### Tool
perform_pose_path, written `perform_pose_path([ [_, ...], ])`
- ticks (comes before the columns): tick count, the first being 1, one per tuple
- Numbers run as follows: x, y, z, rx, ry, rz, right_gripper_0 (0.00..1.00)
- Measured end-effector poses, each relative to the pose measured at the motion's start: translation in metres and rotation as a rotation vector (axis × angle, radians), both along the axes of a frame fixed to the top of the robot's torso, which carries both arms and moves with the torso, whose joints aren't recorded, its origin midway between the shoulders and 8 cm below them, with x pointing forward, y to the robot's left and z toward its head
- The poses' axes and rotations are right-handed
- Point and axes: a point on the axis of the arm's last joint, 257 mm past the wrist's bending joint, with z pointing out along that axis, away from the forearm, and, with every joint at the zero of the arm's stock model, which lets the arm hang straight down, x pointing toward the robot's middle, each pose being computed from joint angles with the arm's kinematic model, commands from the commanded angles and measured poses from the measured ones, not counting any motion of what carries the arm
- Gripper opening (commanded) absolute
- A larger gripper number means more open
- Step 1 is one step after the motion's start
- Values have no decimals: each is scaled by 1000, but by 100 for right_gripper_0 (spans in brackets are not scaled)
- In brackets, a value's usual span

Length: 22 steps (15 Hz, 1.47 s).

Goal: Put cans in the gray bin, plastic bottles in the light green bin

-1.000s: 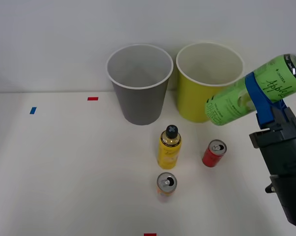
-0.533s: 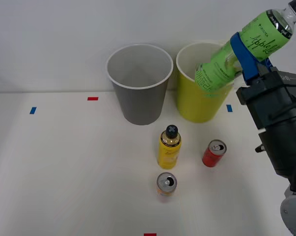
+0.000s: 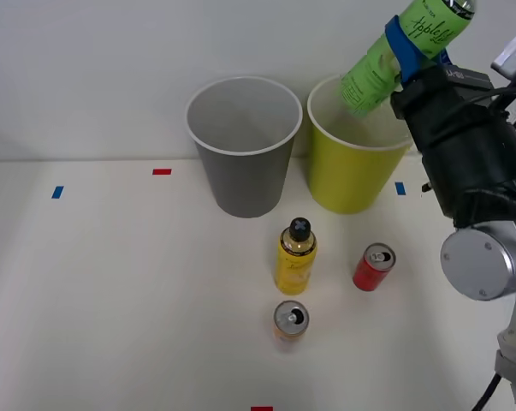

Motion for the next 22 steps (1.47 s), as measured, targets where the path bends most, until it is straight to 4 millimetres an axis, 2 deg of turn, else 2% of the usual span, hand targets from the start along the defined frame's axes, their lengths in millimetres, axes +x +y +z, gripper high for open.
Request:
perform_pose_path([
  [3, 35, -7, -10, -53, 29, -47, 0],
  [6, 54, -8, -16, -84, 46, -71, 0],
  [12, 61, -10, -20, -163, 51, -107, 0],
  [13, 61, -9, -20, -169, 51, -111, 14],
  [14, 61, -9, -21, -172, 50, -114, 39],
  [15, 61, -8, -21, -173, 50, -115, 66],
  [16, 61, -7, -21, -173, 50, -117, 100],
  [22, 61, -3, -23, -166, 53, -114, 100],
])
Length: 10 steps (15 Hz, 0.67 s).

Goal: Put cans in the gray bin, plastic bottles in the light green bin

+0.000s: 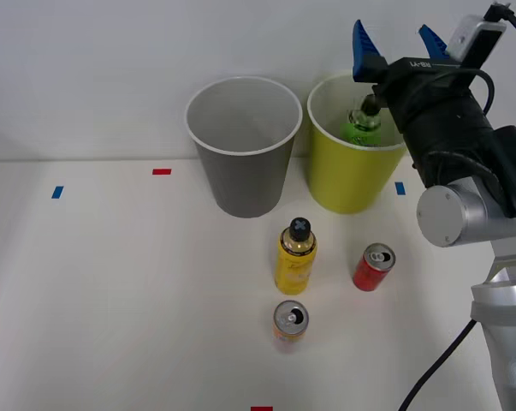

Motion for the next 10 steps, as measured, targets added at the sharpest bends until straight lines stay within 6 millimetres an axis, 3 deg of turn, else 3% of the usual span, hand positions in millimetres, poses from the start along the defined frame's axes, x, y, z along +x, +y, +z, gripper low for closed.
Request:
perform_pose_path([
  [10, 0, 2, -1, 8, 3, 7, 100],
])
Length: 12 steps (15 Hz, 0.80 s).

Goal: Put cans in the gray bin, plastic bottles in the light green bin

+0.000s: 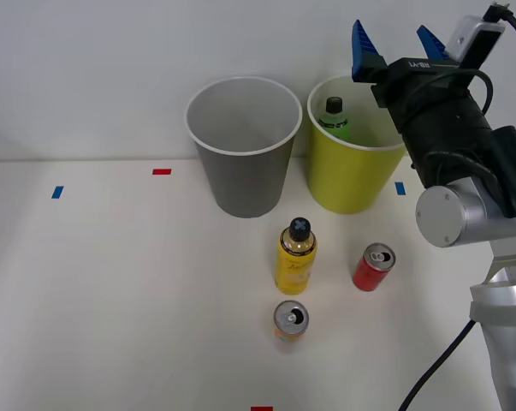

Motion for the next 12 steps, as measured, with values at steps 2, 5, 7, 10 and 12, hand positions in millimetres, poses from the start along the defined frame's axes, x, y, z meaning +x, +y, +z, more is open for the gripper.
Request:
perform_pose_path([
  [2, 0, 0, 0, 3, 1, 2, 100],
  [5, 0, 0, 1, 8, 0, 7, 100],
  [7, -6, -11, 1, 33, -21, 0, 100],
  [10, -36, -37, -12, 100, -18, 11, 100],
  [12, -66, -51, -22, 127, 3, 24, 100],
])
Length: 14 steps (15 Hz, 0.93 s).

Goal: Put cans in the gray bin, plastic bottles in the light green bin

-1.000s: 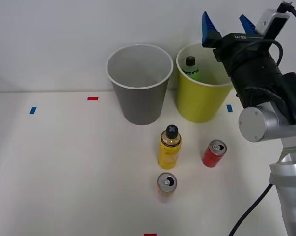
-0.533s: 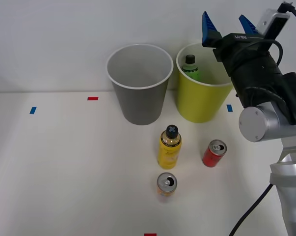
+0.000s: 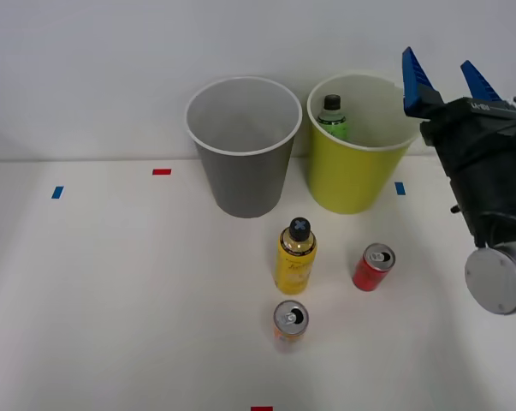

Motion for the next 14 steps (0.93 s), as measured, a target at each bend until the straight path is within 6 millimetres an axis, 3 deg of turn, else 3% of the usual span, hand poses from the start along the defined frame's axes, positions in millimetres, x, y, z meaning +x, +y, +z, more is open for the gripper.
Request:
perform_pose_path([
  [8, -124, -28, -77, -40, 213, -26, 100],
  [14, -212, -56, -151, -102, 398, -119, 100],
])
